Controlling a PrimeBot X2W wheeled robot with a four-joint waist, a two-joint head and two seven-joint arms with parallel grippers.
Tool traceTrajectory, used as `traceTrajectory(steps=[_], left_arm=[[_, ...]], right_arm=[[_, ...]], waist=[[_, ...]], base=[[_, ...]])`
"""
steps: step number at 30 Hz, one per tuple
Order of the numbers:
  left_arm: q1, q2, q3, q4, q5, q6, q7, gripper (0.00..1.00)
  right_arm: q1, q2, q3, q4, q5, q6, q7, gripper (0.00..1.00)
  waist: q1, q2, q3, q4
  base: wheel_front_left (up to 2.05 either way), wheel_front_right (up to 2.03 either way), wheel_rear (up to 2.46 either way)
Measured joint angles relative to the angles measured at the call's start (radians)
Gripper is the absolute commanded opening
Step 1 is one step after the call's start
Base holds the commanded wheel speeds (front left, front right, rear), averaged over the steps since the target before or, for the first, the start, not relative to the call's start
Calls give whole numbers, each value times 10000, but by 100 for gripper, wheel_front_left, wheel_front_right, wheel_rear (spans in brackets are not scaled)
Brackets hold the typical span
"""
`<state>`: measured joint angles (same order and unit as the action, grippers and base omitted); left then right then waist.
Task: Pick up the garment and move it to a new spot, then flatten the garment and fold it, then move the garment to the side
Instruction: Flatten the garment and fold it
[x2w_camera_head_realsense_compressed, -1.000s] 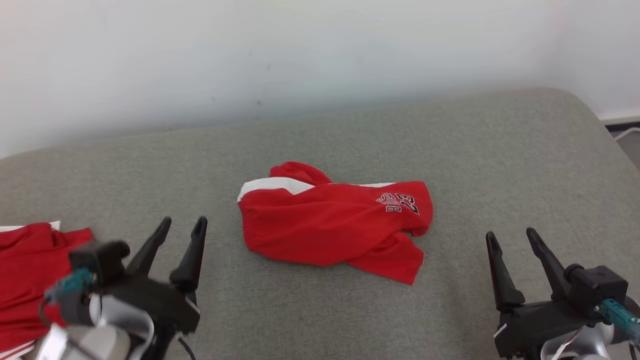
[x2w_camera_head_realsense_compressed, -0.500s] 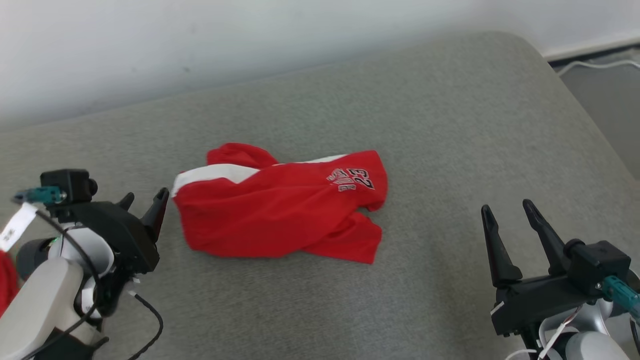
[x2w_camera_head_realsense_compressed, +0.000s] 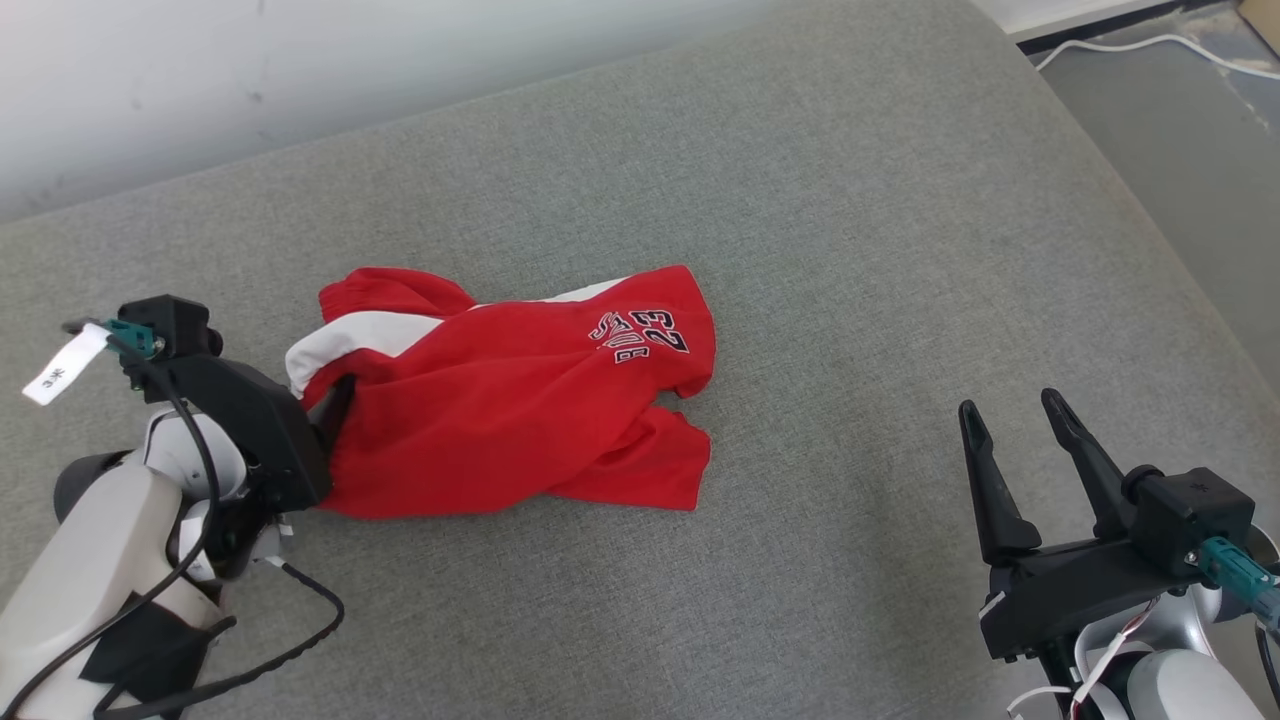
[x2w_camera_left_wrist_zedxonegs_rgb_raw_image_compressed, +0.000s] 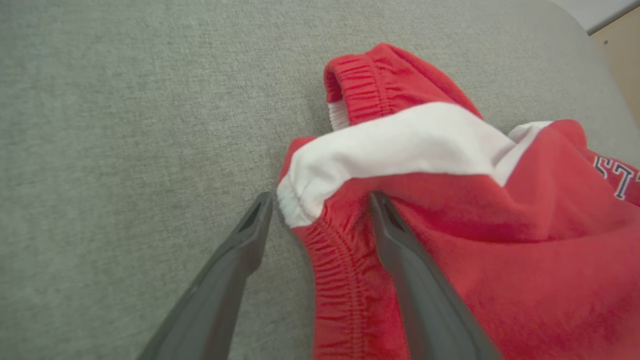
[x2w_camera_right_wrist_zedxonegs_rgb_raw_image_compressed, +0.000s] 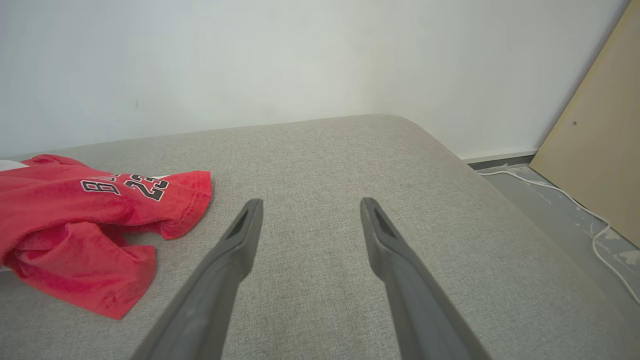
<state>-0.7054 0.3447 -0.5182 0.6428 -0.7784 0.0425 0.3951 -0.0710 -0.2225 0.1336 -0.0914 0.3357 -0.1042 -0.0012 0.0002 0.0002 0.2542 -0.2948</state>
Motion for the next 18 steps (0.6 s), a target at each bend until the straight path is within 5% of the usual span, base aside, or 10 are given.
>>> traceTrajectory(steps=[4,5,7,18], left_arm=[[-253,-171,-69,322,25,2,10,100],[-327,-211,-92,364,48,2,-2,90],[-475,-301,-98,407,146,15,-138,0],[-686,-635,-127,844,117,-251,-364,0]], right_arm=[[-2,-2,38,21,-2,0,-2,100],[0,-4,36,33,-2,0,-2,100],[8,-13,29,38,-2,0,-4,100],[-72,-201,201,155,-25,226,98,100]], waist=[[-1,0,-89,108],[-1,0,-104,135],[-1,0,-128,198],[-2,-1,-107,507]], base=[[0,0,0],[0,0,0],[0,0,0],[0,0,0]])
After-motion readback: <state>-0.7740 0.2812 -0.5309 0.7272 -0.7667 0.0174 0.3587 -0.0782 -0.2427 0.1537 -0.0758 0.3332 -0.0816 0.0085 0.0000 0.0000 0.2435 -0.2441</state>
